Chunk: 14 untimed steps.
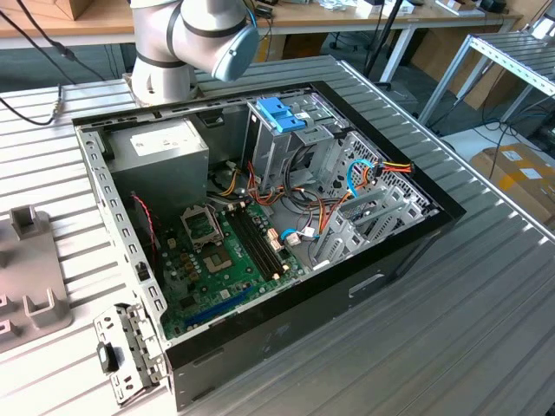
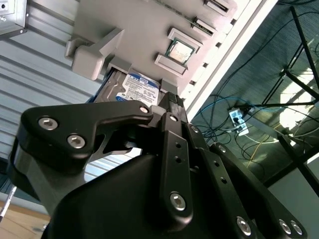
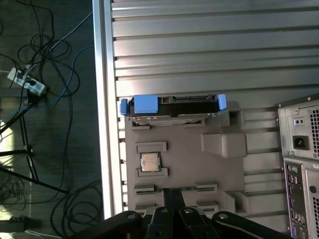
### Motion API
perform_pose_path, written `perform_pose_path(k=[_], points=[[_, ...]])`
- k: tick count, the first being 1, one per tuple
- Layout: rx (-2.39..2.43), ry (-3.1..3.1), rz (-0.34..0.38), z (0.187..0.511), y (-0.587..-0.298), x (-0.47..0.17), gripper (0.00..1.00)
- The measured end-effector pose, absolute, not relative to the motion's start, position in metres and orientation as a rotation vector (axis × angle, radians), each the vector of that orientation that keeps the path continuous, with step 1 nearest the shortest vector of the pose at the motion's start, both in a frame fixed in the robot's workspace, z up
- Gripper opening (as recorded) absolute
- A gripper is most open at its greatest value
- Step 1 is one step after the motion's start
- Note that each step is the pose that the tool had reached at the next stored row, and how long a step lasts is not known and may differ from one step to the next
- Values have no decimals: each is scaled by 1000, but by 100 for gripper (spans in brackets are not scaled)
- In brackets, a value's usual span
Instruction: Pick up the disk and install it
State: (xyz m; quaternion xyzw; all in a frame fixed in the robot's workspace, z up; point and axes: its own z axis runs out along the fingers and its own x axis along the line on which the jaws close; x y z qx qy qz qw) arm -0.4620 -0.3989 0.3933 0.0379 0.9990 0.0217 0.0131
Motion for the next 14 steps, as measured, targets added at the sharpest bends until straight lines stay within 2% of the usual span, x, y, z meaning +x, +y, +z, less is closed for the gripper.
perform_pose_path(k=[14], points=[[118, 3113, 68, 393, -399, -469, 11]])
